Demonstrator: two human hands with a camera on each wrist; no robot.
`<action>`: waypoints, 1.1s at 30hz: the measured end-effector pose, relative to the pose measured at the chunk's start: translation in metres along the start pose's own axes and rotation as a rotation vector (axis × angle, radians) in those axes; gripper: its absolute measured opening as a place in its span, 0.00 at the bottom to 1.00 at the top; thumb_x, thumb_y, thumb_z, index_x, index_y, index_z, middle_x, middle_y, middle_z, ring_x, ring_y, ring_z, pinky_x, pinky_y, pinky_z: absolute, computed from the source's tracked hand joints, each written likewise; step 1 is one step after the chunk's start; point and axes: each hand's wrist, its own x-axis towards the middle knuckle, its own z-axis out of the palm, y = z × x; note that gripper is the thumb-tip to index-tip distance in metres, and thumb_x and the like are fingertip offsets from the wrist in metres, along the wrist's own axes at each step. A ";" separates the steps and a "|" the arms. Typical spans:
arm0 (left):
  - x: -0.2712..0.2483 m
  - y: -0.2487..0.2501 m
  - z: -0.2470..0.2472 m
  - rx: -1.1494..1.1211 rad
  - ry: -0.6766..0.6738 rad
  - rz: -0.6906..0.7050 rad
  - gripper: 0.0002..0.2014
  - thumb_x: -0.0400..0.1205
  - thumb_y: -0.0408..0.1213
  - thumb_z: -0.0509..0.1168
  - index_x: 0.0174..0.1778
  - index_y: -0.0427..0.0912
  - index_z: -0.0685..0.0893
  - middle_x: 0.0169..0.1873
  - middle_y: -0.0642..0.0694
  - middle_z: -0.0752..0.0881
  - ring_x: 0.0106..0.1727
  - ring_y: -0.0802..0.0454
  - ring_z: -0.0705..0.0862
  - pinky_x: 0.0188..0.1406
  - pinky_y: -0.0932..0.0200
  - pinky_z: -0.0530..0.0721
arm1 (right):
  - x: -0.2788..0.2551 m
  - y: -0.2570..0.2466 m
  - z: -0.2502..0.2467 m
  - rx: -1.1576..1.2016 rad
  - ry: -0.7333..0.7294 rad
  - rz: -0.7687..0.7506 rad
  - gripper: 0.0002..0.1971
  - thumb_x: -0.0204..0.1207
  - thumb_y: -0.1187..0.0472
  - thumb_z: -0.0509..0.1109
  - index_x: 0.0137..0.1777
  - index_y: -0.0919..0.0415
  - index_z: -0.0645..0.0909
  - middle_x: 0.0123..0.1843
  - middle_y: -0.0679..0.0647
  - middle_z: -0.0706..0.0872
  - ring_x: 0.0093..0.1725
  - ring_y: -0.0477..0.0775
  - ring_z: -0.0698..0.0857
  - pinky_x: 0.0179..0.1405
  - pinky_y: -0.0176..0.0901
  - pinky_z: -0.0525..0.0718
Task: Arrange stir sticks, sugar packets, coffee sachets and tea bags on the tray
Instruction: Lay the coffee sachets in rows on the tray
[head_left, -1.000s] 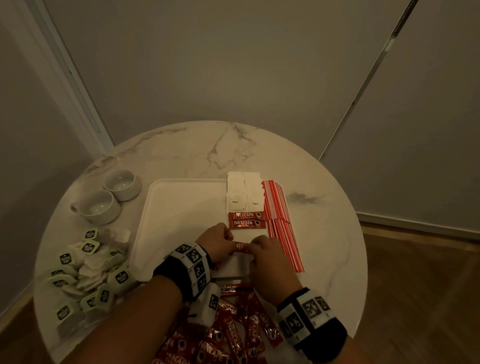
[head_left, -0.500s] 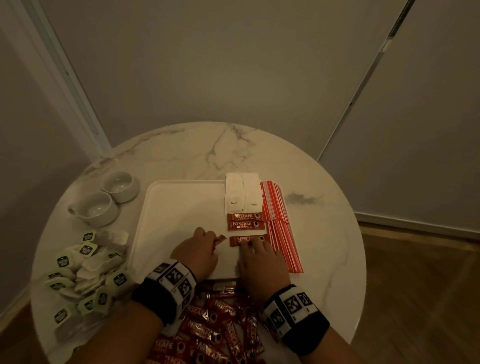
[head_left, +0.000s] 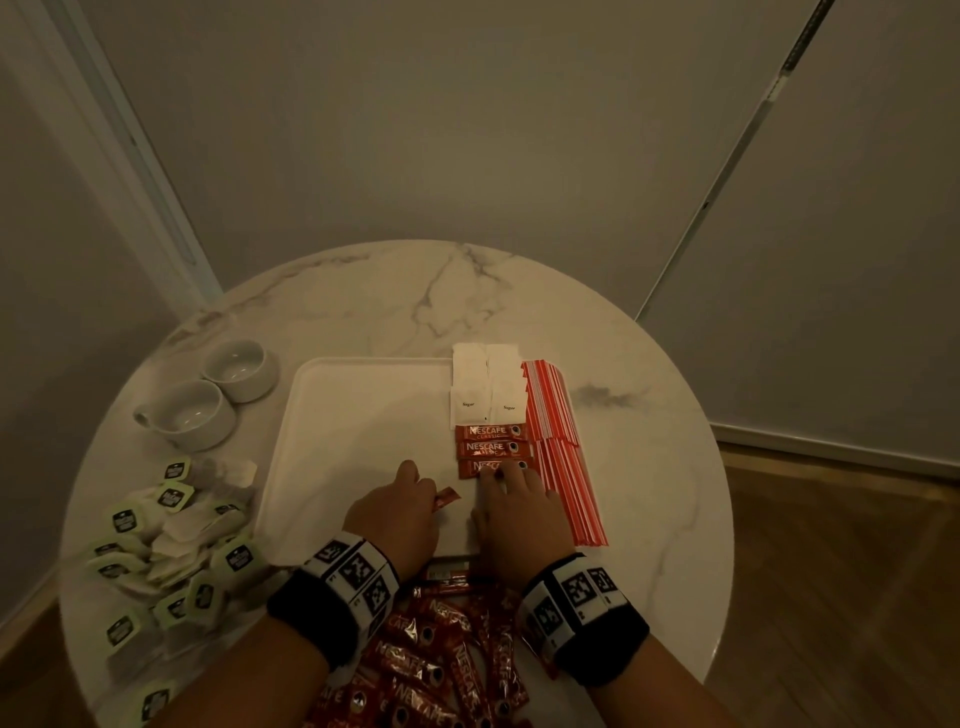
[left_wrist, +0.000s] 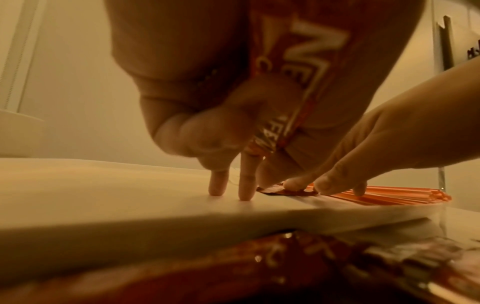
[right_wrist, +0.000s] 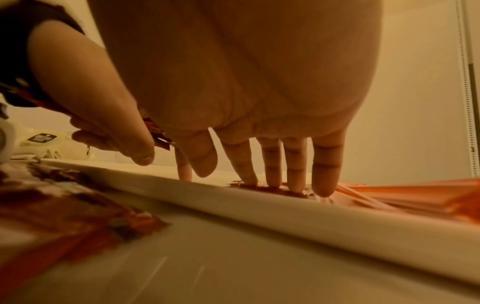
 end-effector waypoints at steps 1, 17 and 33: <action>0.000 0.001 0.000 0.001 0.003 -0.001 0.11 0.83 0.44 0.58 0.58 0.45 0.77 0.60 0.47 0.70 0.45 0.47 0.82 0.40 0.53 0.82 | 0.000 0.000 0.000 0.003 0.003 0.001 0.26 0.84 0.46 0.56 0.79 0.54 0.60 0.77 0.54 0.65 0.75 0.56 0.67 0.71 0.53 0.72; 0.004 0.000 -0.009 -0.089 0.009 -0.025 0.11 0.84 0.46 0.56 0.56 0.45 0.78 0.56 0.48 0.73 0.45 0.48 0.81 0.42 0.55 0.79 | -0.004 0.002 -0.013 0.048 0.051 -0.016 0.28 0.83 0.51 0.59 0.81 0.52 0.59 0.80 0.55 0.62 0.77 0.58 0.63 0.73 0.51 0.71; -0.008 0.041 -0.043 -1.892 0.068 0.030 0.16 0.89 0.37 0.48 0.64 0.40 0.78 0.55 0.43 0.89 0.56 0.45 0.88 0.53 0.44 0.86 | -0.025 -0.008 -0.054 1.347 -0.078 0.062 0.17 0.73 0.64 0.76 0.56 0.61 0.73 0.42 0.60 0.91 0.39 0.58 0.90 0.37 0.47 0.84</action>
